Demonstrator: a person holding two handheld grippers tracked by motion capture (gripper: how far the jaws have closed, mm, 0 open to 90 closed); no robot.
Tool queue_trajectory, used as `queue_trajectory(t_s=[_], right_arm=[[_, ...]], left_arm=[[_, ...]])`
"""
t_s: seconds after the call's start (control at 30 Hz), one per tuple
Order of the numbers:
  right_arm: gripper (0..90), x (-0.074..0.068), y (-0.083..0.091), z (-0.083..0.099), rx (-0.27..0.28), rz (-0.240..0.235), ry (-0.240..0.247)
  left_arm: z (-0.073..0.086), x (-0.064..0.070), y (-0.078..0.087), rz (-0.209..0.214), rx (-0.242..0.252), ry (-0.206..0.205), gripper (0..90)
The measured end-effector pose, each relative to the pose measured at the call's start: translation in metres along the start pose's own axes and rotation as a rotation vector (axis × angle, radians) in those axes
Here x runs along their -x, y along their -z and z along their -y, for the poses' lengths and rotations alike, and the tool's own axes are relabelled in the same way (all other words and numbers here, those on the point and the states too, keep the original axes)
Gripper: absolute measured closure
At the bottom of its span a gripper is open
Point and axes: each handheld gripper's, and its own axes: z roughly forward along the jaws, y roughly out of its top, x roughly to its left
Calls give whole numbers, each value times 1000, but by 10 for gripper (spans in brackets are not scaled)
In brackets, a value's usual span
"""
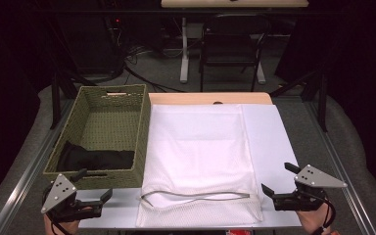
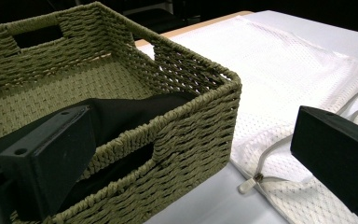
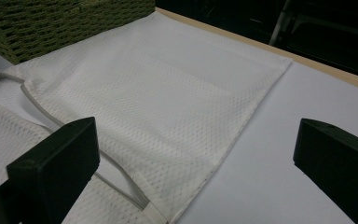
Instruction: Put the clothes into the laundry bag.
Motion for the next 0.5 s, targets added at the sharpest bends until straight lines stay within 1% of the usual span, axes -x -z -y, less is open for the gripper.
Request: queue_trajectory(t_s=[0.1, 0.17, 0.23, 0.33, 0.37, 0.5], right_arm=[[0, -3, -5, -2, -15, -16, 2], [0, -5, -9, -3, -26, -27, 12], [0, -6, -10, -3, -31, -30, 14], [0, -11, -16, -6, -50, -49, 31], [0, -13, -20, -7, -54, -62, 44], [0, -16, -27, -9, -69, -80, 49]], left_arm=[[0, 0, 0, -2, 0, 1, 0], [0, 0, 0, 0, -2, 2, 0], [0, 0, 0, -3, -1, 0, 0], [0, 1, 0, -10, 2, -6, 0], [0, 1, 0, -16, 2, -6, 0], [0, 1, 0, -18, 1, -2, 0]])
